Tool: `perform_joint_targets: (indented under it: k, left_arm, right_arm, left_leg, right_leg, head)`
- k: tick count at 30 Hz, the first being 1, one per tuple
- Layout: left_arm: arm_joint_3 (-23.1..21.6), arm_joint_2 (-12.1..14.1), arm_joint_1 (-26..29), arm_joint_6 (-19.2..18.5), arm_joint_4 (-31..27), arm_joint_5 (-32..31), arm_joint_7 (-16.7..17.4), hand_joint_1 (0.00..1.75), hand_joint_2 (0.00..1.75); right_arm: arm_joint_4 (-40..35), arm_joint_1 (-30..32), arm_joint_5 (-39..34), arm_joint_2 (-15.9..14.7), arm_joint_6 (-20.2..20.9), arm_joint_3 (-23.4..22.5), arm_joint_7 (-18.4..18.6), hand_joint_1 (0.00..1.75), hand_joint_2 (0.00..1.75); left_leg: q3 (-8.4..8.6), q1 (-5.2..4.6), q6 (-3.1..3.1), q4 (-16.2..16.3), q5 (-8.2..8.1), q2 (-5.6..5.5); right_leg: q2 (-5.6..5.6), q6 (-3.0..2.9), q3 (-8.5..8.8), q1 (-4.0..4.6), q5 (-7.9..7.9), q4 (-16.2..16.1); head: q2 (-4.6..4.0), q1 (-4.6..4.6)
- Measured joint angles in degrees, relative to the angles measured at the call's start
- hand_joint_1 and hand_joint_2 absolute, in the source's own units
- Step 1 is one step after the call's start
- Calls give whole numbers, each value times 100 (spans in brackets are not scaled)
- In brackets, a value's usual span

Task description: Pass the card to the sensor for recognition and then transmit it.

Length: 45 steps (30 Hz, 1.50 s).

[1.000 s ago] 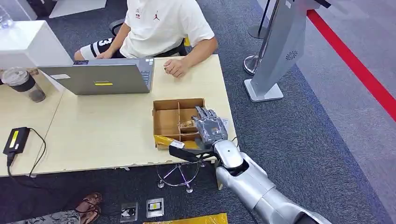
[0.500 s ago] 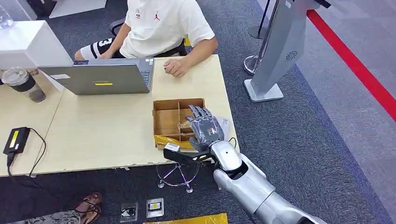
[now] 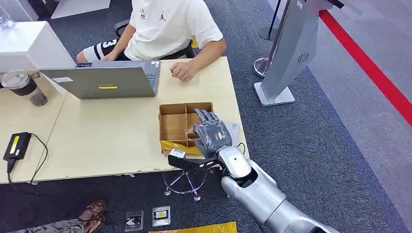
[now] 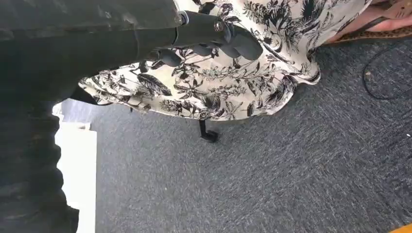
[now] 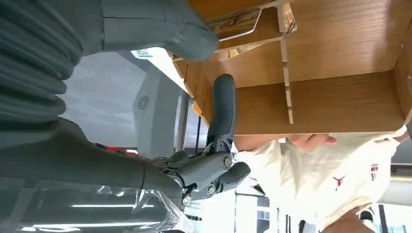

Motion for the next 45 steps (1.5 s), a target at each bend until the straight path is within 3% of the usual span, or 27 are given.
perform_joint_targets:
  k: [2, 5, 9, 20, 24, 45]
  left_arm:
    - [0, 0, 0, 0, 0, -9, 0, 0, 175]
    - [0, 0, 0, 0, 0, -28, 0, 0, 175]
    - [0, 0, 0, 0, 0, -44, -2, 0, 175]
    - [0, 0, 0, 0, 0, -61, 0, 0, 175]
    - [0, 0, 0, 2, 0, -61, 0, 0, 175]
    - [0, -2, 0, 4, 0, -76, 0, 0, 175]
  right_arm:
    - [2, 2, -31, 0, 2, 2, -2, 101, 175]
    - [26, 3, -66, 0, 2, 9, -33, 80, 175]
    - [87, 4, -76, 0, -7, 20, -52, 77, 175]
    - [227, 1, -153, 9, -70, 76, -48, 84, 175]
    - [232, 1, -162, 7, -63, 79, -39, 94, 175]
    - [409, 1, -227, 7, -103, 79, -13, 93, 175]
  left_leg:
    - [-1, 0, 0, 0, 0, 0]
    - [0, 0, 0, 0, 0, 0]
    - [-1, 0, 0, 0, 0, 0]
    - [-1, 0, 0, 0, 0, 0]
    - [-1, 0, 0, 0, 0, 0]
    - [0, 0, 0, 0, 0, 0]
  right_leg:
    - [0, 0, 0, 0, 0, 0]
    - [0, 0, 0, 0, 0, 0]
    - [0, 0, 0, 0, 0, 0]
    - [0, 0, 0, 0, 0, 0]
    - [0, 0, 0, 0, 0, 0]
    - [0, 0, 0, 0, 0, 0]
  head:
    - [0, -2]
    - [0, 0]
    - [0, 0]
    - [0, -2]
    - [0, -2]
    - [0, -2]
